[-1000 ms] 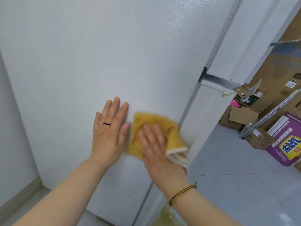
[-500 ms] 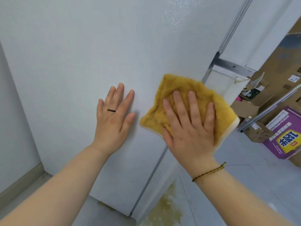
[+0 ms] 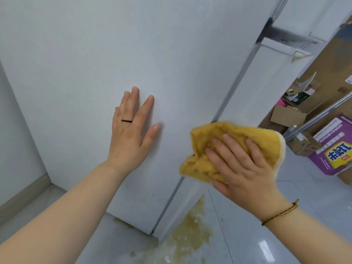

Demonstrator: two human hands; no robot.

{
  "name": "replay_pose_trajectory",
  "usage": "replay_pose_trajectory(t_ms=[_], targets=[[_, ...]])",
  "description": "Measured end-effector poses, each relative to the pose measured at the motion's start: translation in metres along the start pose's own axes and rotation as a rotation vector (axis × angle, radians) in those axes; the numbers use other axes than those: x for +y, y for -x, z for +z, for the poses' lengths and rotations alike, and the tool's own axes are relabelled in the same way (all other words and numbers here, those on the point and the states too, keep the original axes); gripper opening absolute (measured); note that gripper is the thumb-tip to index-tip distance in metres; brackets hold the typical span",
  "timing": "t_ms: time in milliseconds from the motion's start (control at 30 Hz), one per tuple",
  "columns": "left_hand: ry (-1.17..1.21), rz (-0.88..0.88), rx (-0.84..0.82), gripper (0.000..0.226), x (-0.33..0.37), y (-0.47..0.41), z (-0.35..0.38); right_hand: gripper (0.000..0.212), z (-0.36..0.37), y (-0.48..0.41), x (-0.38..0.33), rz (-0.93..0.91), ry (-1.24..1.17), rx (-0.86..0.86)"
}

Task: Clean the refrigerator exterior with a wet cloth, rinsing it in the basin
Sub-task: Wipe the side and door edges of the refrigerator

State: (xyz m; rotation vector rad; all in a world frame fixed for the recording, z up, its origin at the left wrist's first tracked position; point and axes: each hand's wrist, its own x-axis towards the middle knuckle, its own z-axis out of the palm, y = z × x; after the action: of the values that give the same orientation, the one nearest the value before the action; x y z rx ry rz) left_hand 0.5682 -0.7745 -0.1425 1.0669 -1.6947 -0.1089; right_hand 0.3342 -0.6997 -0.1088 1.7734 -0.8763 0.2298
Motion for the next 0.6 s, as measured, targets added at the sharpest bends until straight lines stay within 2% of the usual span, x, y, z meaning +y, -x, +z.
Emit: replay_pose_trajectory(t_ms=[67,133,200,300,367,400,467,533,600], targets=[[0.024,-0.045,-0.015,0.06,-0.014,0.018,0.004,0.043,0.01,0.006,-0.019,0.076,-0.047,0.037],[0.024,-0.1,-0.074,0.06,-0.026,0.037,0.006,0.035,0.027,0.03,-0.055,0.082,-0.102,-0.022],[0.032,-0.176,-0.144,0.06,-0.036,0.056,0.006,0.035,0.045,0.07,-0.095,0.003,-0.135,-0.161],[0.003,-0.209,-0.27,0.062,-0.044,0.082,0.013,0.052,0.066,0.122,-0.147,-0.27,-0.077,-0.438],[-0.016,-0.21,-0.293,0.064,-0.047,0.091,0.019,0.067,0.065,0.123,-0.164,-0.34,-0.07,-0.669],[-0.015,-0.221,-0.292,0.065,-0.046,0.093,0.022,0.07,0.062,0.123,-0.169,-0.348,-0.088,-0.724],[-0.007,-0.232,-0.275,0.066,-0.044,0.095,0.026,0.074,0.055,0.124,-0.171,-0.25,-0.126,-0.67],[0.007,-0.252,-0.259,0.066,-0.044,0.097,0.029,0.063,0.045,0.127,-0.154,-0.133,-0.203,-0.601],[-0.003,-0.25,-0.247,0.064,-0.047,0.097,0.03,0.048,0.037,0.115,-0.12,-0.099,-0.267,-0.442]])
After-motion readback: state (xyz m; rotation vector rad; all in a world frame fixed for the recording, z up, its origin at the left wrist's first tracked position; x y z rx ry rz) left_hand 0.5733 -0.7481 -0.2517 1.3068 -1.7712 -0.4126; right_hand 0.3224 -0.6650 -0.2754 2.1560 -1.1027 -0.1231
